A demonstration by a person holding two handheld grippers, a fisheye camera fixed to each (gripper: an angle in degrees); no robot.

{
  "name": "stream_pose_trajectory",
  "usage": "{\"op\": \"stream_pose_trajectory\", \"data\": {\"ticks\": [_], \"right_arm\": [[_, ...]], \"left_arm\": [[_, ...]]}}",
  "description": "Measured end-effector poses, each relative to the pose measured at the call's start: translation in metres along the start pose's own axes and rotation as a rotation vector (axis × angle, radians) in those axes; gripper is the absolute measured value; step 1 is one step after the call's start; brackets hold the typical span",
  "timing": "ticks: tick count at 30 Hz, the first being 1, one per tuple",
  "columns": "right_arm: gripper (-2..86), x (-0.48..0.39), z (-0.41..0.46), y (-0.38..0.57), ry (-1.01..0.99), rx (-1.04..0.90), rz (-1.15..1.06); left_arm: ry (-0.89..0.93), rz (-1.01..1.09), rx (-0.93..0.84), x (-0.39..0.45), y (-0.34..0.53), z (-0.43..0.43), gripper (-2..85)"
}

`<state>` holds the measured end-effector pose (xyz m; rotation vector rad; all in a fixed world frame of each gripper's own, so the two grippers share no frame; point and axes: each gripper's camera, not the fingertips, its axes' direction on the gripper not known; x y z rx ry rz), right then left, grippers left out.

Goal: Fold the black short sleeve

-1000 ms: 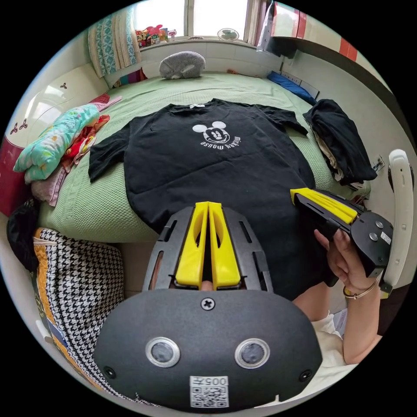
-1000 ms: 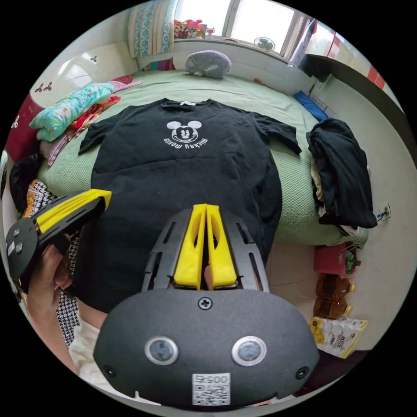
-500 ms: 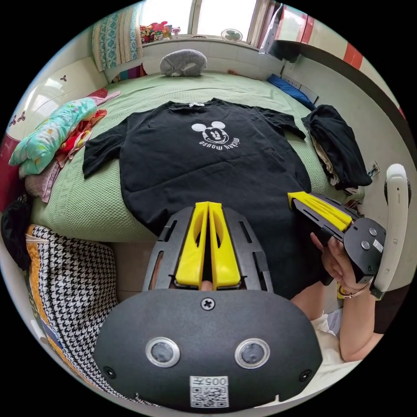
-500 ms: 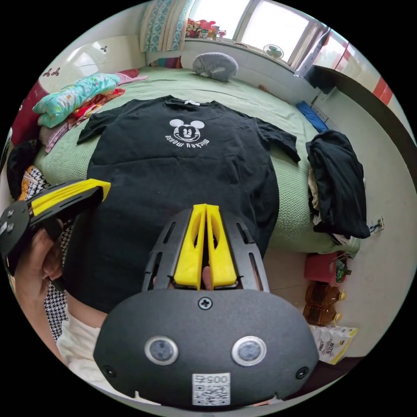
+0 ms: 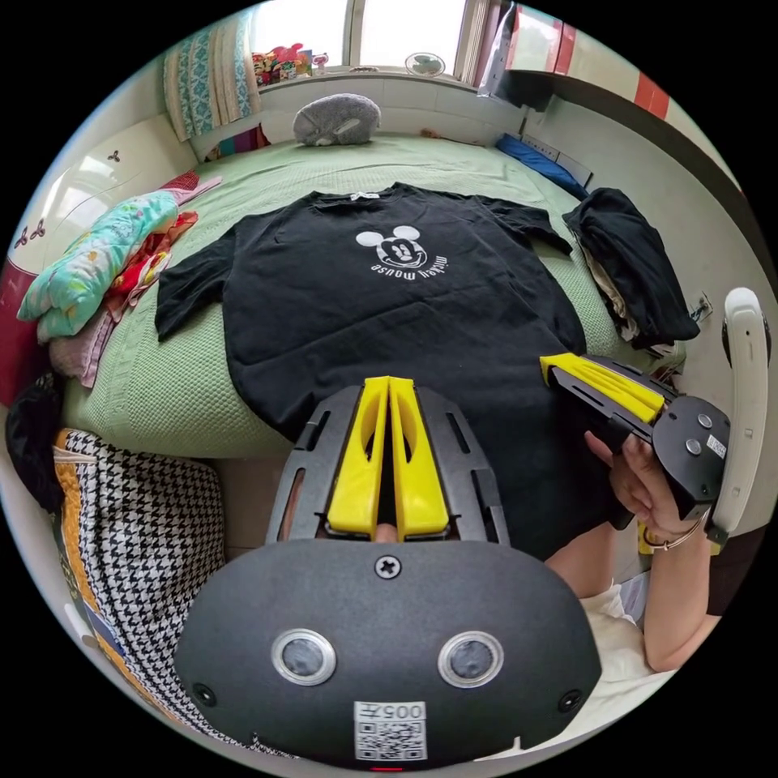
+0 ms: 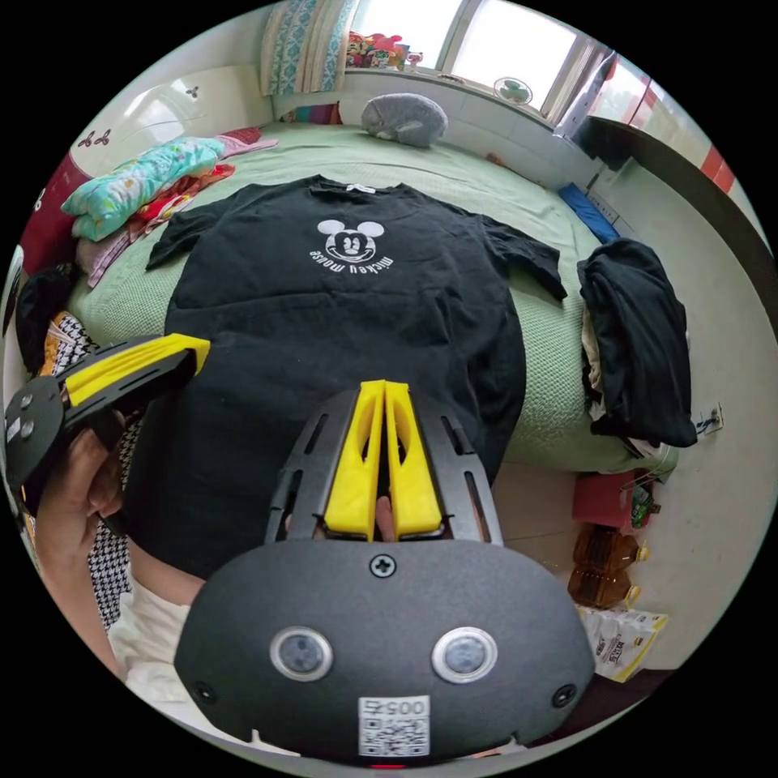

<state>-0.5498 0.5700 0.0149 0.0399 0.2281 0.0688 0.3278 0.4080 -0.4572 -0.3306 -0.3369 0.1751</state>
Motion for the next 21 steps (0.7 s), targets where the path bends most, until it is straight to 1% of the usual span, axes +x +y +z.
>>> {"op": "stream_pose_trajectory", "data": {"ticks": [9,16,21], "right_arm": [[-1.3,-0.0014,0.0049,-0.0031,0.001,-0.012,-0.009],[-1.3,0.0036,0.0060,-0.0032,-0.039,-0.005,0.000],[-1.3,0.0025,0.0090,-0.0072,-0.033,-0.016,-0.010]], "left_arm": [[-0.008,0.010,-0.008,0.0046,-0.0047,0.0007,-0.6],[0.034,-0.008,-0.009,0.0005,-0.0062,0.0004,-0.6],[0.015,-0.002,-0.013,0.0044,-0.0098,0.0026,-0.5]]}}
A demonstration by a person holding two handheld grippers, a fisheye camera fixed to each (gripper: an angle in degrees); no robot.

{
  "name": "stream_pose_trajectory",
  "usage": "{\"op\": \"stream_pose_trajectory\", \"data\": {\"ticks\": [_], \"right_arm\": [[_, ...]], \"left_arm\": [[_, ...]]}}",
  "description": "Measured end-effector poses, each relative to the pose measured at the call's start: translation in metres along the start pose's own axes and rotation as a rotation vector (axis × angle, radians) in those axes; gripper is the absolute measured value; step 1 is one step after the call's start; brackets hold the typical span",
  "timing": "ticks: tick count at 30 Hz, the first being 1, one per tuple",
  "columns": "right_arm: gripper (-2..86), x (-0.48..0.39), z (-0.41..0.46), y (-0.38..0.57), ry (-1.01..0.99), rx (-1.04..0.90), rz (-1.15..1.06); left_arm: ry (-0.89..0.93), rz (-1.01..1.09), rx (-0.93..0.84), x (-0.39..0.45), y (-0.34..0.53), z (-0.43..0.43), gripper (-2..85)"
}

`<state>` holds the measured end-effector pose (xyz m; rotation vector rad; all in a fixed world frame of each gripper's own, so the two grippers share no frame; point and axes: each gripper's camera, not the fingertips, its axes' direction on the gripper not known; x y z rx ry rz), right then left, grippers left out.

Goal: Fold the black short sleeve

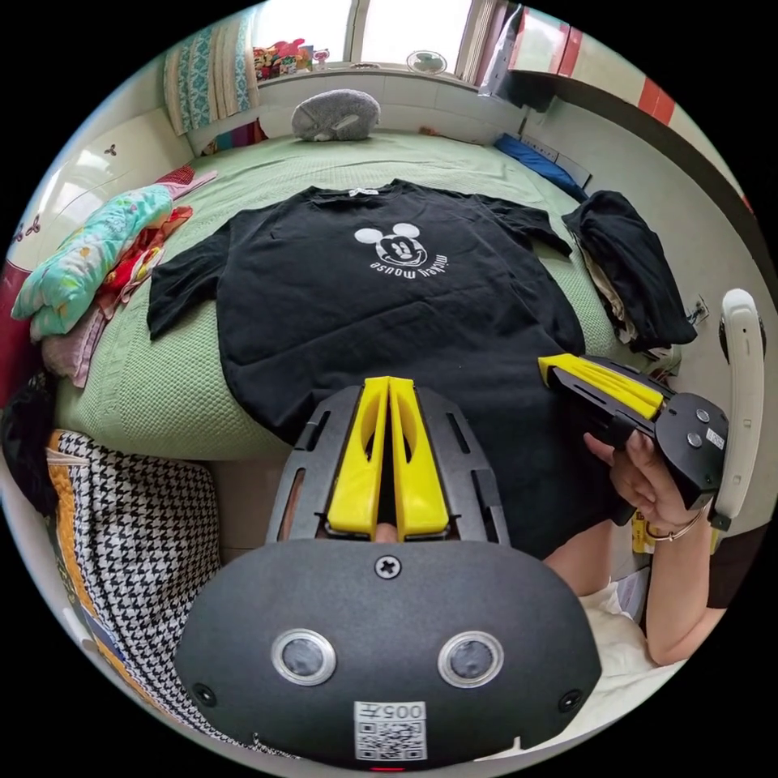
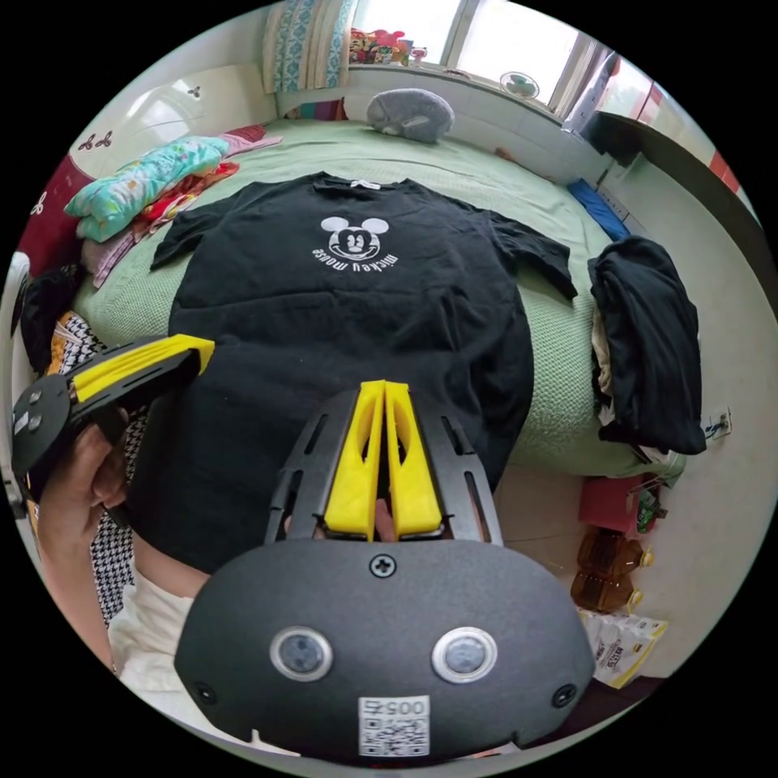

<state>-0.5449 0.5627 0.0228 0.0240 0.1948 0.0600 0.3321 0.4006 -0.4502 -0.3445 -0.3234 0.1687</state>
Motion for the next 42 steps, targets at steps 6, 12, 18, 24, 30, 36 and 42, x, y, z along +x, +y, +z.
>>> {"op": "stream_pose_trajectory", "data": {"ticks": [6,12,18,24,30,36,42], "right_arm": [[-1.3,0.000,0.001,0.000,0.002,0.012,-0.011],[-1.5,0.000,0.002,-0.003,0.002,0.007,-0.012],[-1.5,0.001,0.001,-0.003,-0.002,0.013,-0.012],[-1.4,-0.002,0.001,-0.006,0.022,0.013,-0.033],[-1.4,-0.003,0.000,-0.007,0.036,0.022,-0.036],[-1.4,-0.001,-0.002,-0.010,0.022,0.030,-0.036],[-1.4,0.000,-0.002,-0.016,0.023,0.023,-0.042]], "left_arm": [[0.008,-0.007,0.013,0.001,-0.001,0.001,-0.5],[-0.012,0.001,0.011,0.007,-0.005,0.001,-0.5],[-0.032,0.006,0.021,0.014,-0.006,0.000,-0.4],[-0.020,-0.002,0.027,0.015,-0.011,0.000,-0.5],[-0.023,0.001,0.031,0.019,-0.016,-0.001,-0.5],[-0.050,0.007,0.034,0.025,-0.023,-0.002,-0.5],[-0.034,0.001,0.033,0.024,-0.033,-0.002,-0.6]]}}
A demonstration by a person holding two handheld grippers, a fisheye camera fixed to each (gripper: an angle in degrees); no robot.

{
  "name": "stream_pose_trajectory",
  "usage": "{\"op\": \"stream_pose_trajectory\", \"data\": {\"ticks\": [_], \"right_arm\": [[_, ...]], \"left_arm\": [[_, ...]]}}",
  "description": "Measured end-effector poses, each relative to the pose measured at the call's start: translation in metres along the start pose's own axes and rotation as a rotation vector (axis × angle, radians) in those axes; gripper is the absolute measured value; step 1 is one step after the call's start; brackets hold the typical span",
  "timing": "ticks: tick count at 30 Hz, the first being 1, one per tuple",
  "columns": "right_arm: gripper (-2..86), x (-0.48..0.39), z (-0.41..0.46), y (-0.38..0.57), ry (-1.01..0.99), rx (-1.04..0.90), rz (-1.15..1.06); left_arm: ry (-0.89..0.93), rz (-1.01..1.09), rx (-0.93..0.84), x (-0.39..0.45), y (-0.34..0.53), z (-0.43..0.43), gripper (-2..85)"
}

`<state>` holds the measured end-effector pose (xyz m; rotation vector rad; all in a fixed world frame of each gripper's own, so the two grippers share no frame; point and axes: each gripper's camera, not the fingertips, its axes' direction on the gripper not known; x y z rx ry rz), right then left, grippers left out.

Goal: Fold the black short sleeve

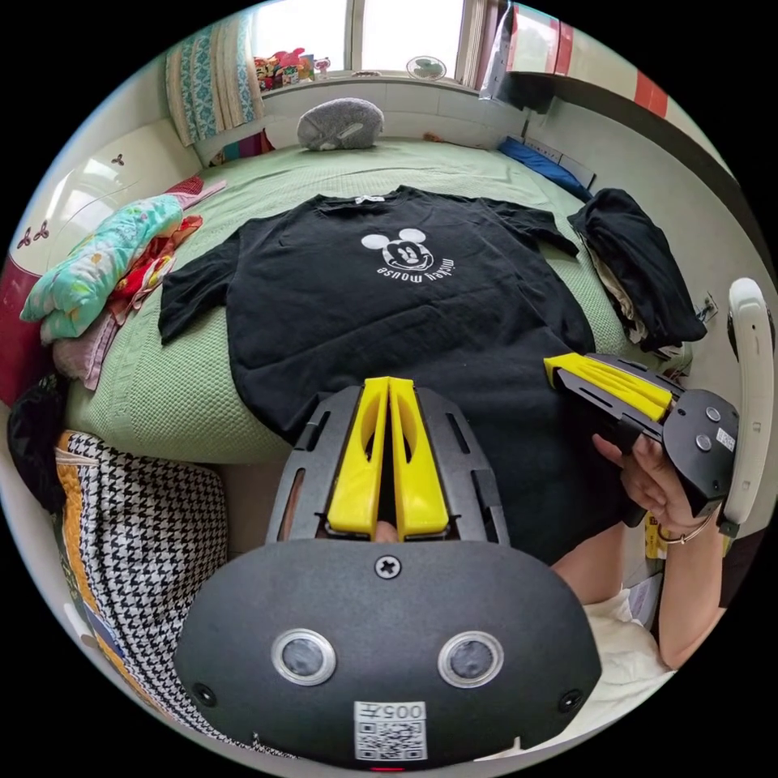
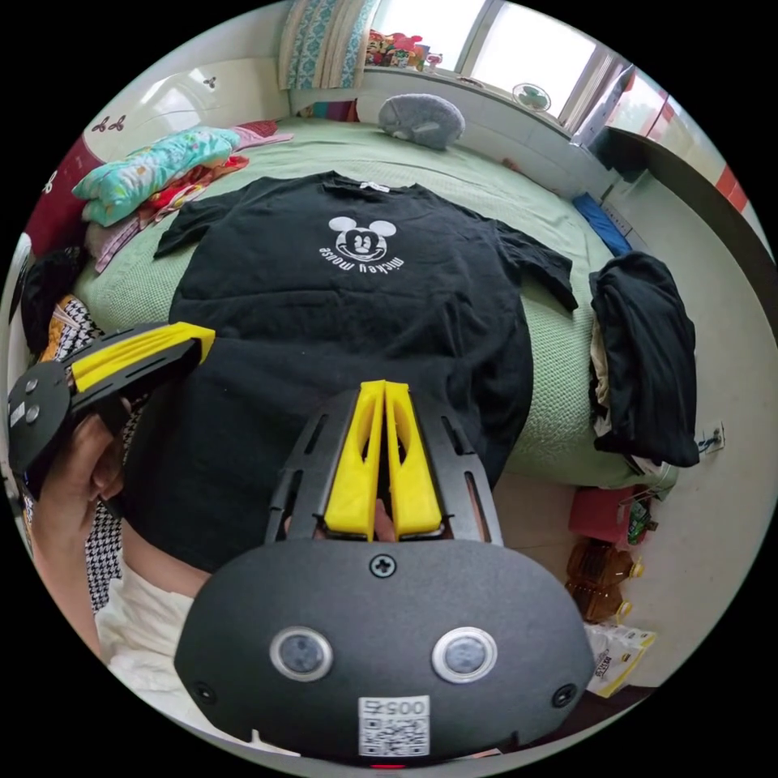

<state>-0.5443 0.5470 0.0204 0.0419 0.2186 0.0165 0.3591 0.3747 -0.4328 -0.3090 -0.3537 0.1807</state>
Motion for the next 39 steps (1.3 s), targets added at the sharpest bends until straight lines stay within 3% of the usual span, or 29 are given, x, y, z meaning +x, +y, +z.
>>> {"op": "stream_pose_trajectory", "data": {"ticks": [26,33,39], "right_arm": [[-1.3,0.015,-0.008,-0.032,0.005,0.013,0.006],[-1.3,0.028,-0.006,-0.051,-0.031,-0.012,0.036],[-1.3,0.038,-0.005,-0.069,-0.061,-0.032,0.057]], "left_arm": [[0.008,-0.048,-0.009,-0.013,-0.060,-0.007,1.3],[0.111,-0.105,-0.017,-0.027,-0.079,-0.015,-0.1],[-0.083,-0.205,-0.095,-0.054,-0.112,-0.030,-0.2]]}}
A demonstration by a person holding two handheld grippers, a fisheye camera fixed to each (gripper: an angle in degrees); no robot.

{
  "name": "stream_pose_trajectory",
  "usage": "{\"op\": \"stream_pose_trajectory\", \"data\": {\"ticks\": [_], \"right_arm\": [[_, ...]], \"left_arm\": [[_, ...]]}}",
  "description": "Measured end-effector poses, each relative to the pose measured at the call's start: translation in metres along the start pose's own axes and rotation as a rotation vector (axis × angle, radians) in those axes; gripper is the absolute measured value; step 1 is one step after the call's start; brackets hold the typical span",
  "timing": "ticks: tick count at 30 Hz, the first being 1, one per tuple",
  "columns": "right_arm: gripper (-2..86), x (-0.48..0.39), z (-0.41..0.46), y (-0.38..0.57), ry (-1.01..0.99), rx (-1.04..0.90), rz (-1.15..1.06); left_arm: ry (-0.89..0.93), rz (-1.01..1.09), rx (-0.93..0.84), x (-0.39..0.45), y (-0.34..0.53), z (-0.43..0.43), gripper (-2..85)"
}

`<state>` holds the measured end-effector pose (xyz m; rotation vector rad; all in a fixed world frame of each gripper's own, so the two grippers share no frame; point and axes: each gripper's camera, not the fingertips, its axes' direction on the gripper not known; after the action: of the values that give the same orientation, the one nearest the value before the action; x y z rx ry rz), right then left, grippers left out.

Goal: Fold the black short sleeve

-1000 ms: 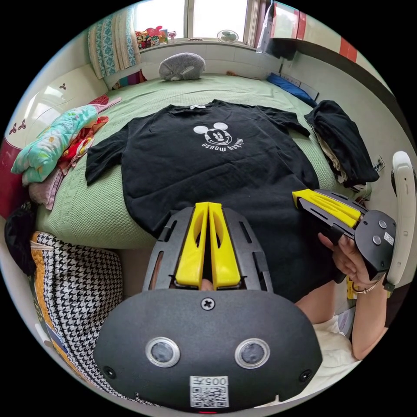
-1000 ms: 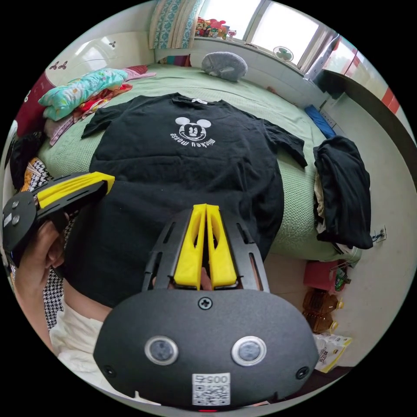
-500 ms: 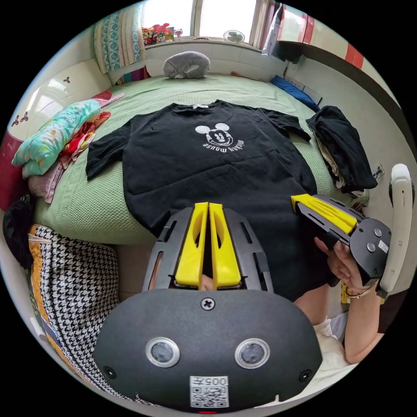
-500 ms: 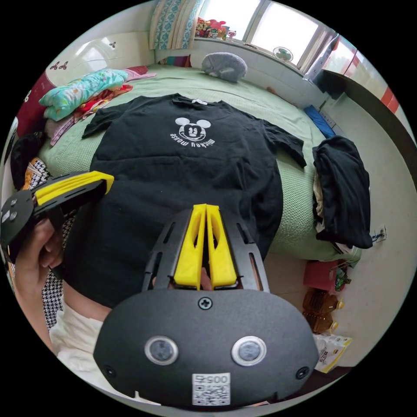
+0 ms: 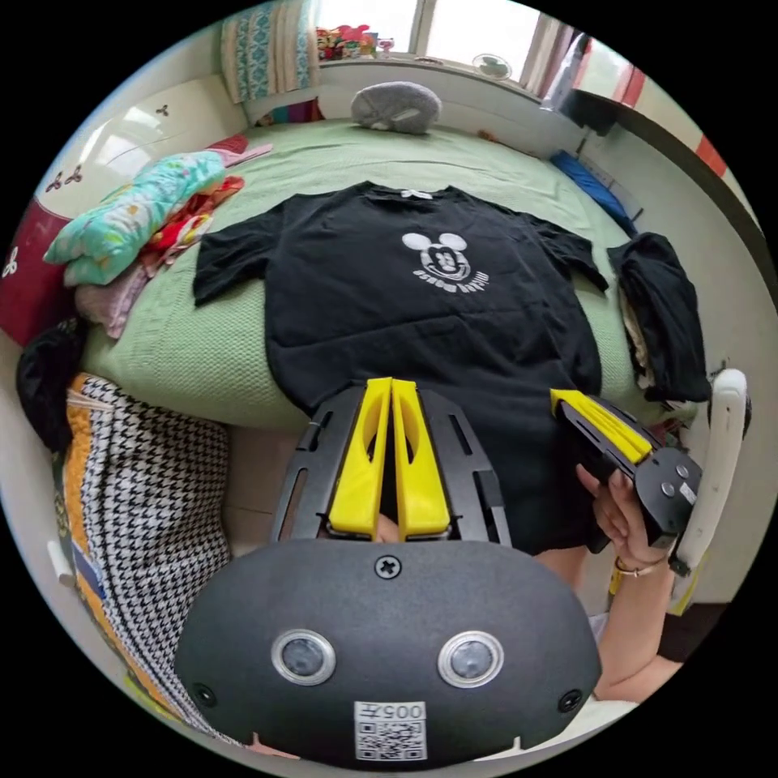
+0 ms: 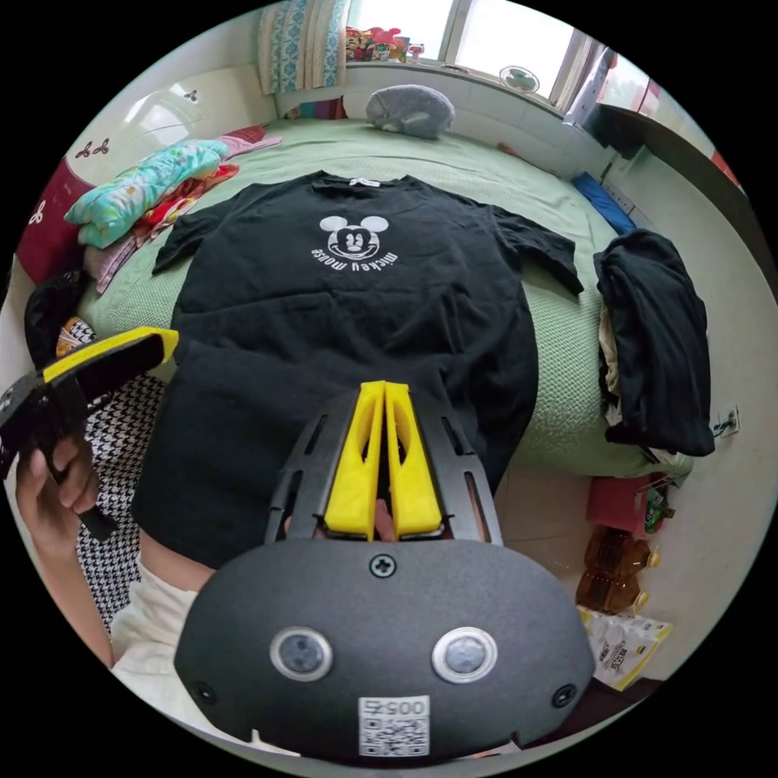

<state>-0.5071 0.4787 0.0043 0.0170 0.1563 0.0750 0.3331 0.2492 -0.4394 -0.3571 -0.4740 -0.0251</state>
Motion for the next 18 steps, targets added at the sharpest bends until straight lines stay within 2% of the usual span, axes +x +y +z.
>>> {"op": "stream_pose_trajectory", "data": {"ticks": [2,9,15,18], "right_arm": [[-1.3,0.001,-0.001,-0.006,0.001,0.001,-0.004],[-1.3,0.003,-0.001,-0.030,0.027,-0.046,-0.024],[-1.3,0.011,-0.003,-0.056,0.003,-0.112,0.004],[-1.3,0.014,-0.004,-0.069,-0.006,-0.155,0.022]], "left_arm": [[-0.046,-0.055,-0.027,-0.016,-0.019,-0.007,-0.2],[-0.039,-0.222,-0.024,-0.053,-0.060,-0.046,-0.2],[0.081,-0.284,0.020,-0.075,-0.087,-0.081,-0.2],[0.011,-0.324,0.018,-0.082,-0.101,-0.095,-0.2]]}}
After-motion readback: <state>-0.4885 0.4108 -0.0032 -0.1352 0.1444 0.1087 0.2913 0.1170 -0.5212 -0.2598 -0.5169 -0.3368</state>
